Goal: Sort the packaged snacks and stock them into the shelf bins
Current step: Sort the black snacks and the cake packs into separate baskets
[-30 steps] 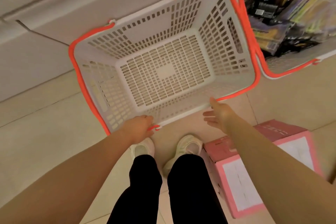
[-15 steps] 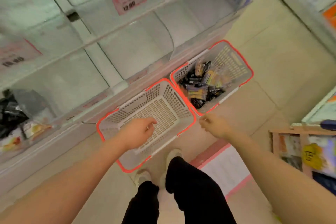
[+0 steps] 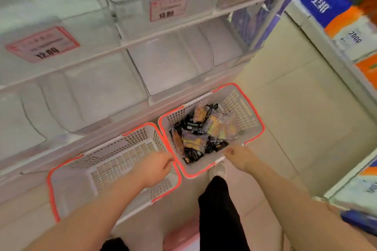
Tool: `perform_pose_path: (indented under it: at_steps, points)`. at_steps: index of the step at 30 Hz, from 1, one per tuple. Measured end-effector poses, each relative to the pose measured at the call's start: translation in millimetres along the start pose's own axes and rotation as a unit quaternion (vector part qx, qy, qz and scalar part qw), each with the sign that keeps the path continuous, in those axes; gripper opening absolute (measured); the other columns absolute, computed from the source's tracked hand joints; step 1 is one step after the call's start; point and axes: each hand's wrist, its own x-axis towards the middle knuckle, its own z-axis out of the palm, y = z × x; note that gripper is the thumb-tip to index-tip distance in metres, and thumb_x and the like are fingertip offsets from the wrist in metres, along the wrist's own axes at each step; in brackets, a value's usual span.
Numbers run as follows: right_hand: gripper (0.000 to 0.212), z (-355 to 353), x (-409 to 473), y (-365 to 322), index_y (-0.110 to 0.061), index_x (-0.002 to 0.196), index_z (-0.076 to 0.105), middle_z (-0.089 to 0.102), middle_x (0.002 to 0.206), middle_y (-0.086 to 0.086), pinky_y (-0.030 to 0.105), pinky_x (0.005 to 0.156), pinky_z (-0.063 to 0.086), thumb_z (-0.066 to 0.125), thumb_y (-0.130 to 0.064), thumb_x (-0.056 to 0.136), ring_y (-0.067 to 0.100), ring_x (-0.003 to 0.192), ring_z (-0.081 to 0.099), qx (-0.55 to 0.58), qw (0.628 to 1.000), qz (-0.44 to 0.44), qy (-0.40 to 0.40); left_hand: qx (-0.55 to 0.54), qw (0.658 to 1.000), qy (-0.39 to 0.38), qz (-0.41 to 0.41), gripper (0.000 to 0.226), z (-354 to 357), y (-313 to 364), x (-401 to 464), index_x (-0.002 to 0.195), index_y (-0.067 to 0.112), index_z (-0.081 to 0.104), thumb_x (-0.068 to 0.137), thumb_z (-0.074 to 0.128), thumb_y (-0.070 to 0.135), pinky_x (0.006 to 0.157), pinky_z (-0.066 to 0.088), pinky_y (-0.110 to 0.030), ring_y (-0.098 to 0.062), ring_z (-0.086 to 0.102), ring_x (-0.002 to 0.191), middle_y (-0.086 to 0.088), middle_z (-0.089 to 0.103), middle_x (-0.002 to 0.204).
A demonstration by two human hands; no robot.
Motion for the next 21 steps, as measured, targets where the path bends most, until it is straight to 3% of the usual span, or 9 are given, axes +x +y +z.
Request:
perform_pose_path:
  at_steps: [3,6,8,11,15,16,18,21]
  points:
    - [0.02,-22.2,67.6,42.8,-0.001,0.094,0.056,0.059,0.101,0.015,0.03,0.075,0.037,0.041,-0.015,0.096,0.027,0.097,0.055,-0.029,0.999,-0.021,-0.029,-0.031,0.999,-0.011,-0.038,0.029,32.2,20.9,66.9,0.119,0.013,0.056,0.096,0.039,0.017,0.085,0.039,-0.028,-0.022,0.056,0.105,-0.003,0.063,0.111]
    - [0.022,-19.5,126.8,76.0,-0.002,0.092,0.056,0.06,0.098,0.016,0.033,0.076,0.038,0.04,-0.017,0.097,0.028,0.094,0.054,-0.054,0.998,-0.025,-0.038,-0.056,0.996,-0.038,-0.064,0.022,70.6,29.9,131.1,0.108,0.013,0.056,0.096,0.039,0.016,0.072,0.035,-0.025,-0.019,0.055,0.096,-0.004,0.06,0.105]
    - [0.024,-4.1,167.9,94.1,-0.004,0.087,0.055,0.061,0.097,0.019,0.035,0.077,0.039,0.038,-0.017,0.097,0.031,0.094,0.056,-0.073,0.996,-0.032,-0.037,-0.052,0.995,-0.053,-0.068,0.021,98.6,25.5,174.1,0.102,0.011,0.057,0.095,0.038,0.015,0.075,0.038,-0.027,-0.021,0.055,0.096,-0.006,0.059,0.104]
    - [0.025,34.3,229.9,117.6,-0.009,0.074,0.046,0.052,0.079,0.013,0.033,0.065,0.034,0.036,-0.014,0.096,0.024,0.076,0.05,-0.112,0.99,-0.072,-0.052,-0.035,0.994,-0.065,-0.081,0.023,148.4,3.8,237.0,0.1,0.007,0.059,0.095,0.037,0.013,0.084,0.044,-0.036,-0.025,0.056,0.096,-0.01,0.061,0.104]
    - [0.03,87.9,312.9,141.7,-0.014,0.065,0.04,0.043,0.067,0.001,0.03,0.059,0.036,0.041,-0.005,0.093,0.022,0.077,0.05,-0.199,0.966,-0.106,-0.125,0.034,0.984,-0.144,-0.101,0.021,217.7,-36.9,308.3,0.095,0.002,0.059,0.09,0.039,0.005,0.079,0.046,-0.038,-0.034,0.058,0.097,-0.019,0.061,0.104]
    - [0.025,97.0,331.9,145.9,-0.013,0.069,0.045,0.046,0.071,0.003,0.03,0.062,0.038,0.042,-0.003,0.092,0.023,0.08,0.052,-0.224,0.958,-0.108,-0.144,0.064,0.979,-0.164,-0.102,0.021,232.0,-45.7,320.8,0.097,0.001,0.06,0.089,0.04,0.002,0.076,0.046,-0.038,-0.035,0.059,0.097,-0.02,0.061,0.106]
    - [0.016,110.2,365.7,154.7,-0.007,0.096,0.058,0.057,0.091,0.011,0.032,0.072,0.044,0.044,-0.004,0.092,0.026,0.09,0.058,-0.269,0.941,-0.119,-0.167,0.133,0.97,-0.19,-0.074,0.023,257.4,-61.8,339.5,0.103,0.0,0.06,0.088,0.042,-0.002,0.077,0.048,-0.041,-0.035,0.059,0.1,-0.019,0.061,0.11]
    - [0.03,126.8,397.7,162.9,-0.003,0.119,0.054,0.058,0.121,0.016,0.033,0.084,0.045,0.045,-0.014,0.093,0.03,0.108,0.056,-0.322,0.915,-0.138,-0.199,0.218,0.955,-0.202,0.019,0.035,286.8,-85.2,357.5,0.121,0.001,0.052,0.087,0.044,-0.005,0.087,0.046,-0.044,-0.034,0.052,0.111,-0.016,0.052,0.125]
